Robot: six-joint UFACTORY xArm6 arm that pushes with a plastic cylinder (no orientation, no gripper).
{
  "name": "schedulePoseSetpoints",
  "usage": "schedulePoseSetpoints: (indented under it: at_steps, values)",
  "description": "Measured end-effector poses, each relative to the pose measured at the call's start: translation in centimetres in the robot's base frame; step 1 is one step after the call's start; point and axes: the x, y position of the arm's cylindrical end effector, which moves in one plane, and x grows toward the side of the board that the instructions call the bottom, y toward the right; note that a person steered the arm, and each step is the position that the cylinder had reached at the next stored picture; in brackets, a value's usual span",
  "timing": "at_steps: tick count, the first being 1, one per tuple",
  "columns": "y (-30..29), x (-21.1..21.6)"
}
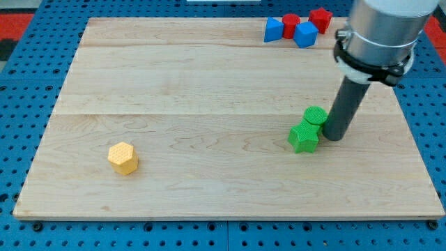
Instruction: Slide the yellow hexagon slightly upwards
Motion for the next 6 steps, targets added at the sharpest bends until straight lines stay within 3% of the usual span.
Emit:
schedulePoseSetpoints:
  at_steps: [2, 4, 5, 6]
  values:
    - [0.6, 8.2]
    - [-23.3, 10.3]
    - [-31.6, 7.4]
    - [-32.1, 3.6]
